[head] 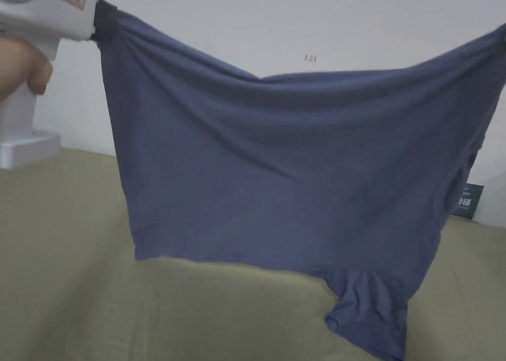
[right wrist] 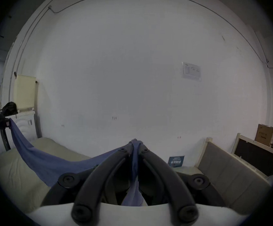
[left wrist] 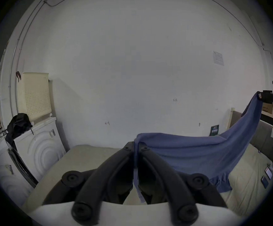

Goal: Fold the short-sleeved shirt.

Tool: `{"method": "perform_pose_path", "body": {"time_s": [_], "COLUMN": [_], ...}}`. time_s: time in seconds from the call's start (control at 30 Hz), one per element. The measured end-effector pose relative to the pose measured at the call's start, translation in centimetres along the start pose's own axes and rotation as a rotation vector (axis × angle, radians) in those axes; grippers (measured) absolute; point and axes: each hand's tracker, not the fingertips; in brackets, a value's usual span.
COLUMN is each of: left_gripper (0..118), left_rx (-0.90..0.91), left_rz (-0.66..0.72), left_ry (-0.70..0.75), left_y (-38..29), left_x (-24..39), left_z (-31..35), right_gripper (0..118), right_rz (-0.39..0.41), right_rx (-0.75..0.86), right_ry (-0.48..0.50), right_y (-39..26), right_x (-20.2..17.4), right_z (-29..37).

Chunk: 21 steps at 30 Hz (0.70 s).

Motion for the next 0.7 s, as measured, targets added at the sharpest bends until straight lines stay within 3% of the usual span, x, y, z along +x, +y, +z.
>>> {"method": "perform_pose_path", "body": {"time_s": [0.2,0.33,0.7], "left_gripper": [4,4,4], "left_rx": [-0.058,-0.124,-0.204], "left_rz": [0.02,0.012,0.049], "left_ry": [-0.049,-0.057,-0.174], "left_y": [-4.6,-7.9,-17.5], "left_x": [-1.1,-1.3,-0.4], "left_z": [3.9,7.3,20.3], "right_gripper": [8,8,8], "right_rz": [-0.044,-0.026,-0.139], "right_rx": [-0.111,-0.18,-0.237], "right_ry": [0.011,0.013,0.022], "right_y": [-6.5,-10.4,-18.6], "right_x": [0.2,1.2,3.0], "right_z": [6.3,10.4,23.6]}}
